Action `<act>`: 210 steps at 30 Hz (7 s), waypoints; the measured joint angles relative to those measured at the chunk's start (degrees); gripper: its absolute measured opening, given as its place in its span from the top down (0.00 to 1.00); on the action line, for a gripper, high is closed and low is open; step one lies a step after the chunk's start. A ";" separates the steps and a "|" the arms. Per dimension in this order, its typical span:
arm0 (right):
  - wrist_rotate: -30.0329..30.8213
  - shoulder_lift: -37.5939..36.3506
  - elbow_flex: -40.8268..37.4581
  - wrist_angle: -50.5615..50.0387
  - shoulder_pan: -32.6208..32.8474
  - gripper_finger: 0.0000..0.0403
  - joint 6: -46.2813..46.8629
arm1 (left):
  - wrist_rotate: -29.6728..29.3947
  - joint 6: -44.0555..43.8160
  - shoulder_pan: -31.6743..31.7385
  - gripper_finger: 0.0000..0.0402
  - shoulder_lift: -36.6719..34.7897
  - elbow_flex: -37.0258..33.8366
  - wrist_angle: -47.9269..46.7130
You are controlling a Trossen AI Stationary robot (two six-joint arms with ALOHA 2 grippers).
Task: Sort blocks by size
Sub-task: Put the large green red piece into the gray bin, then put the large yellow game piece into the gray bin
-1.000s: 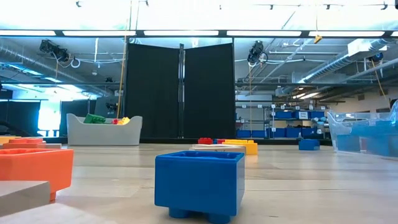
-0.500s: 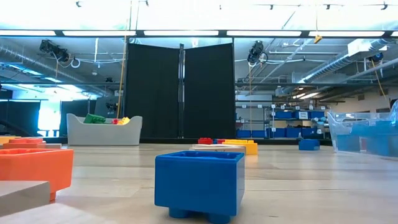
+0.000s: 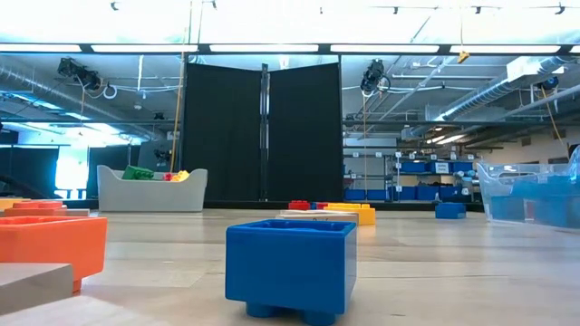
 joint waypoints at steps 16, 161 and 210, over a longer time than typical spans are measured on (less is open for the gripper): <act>-3.09 2.73 -0.01 0.42 0.06 0.63 6.79 | -0.33 0.26 0.07 0.47 0.02 0.00 1.98; 46.18 -24.51 22.10 27.26 -38.99 0.31 1.53 | 1.60 19.92 55.96 0.71 5.51 -19.74 -24.14; 13.24 6.74 41.43 2.16 -55.29 0.34 22.62 | 20.05 14.85 44.34 0.43 -32.98 -29.73 5.70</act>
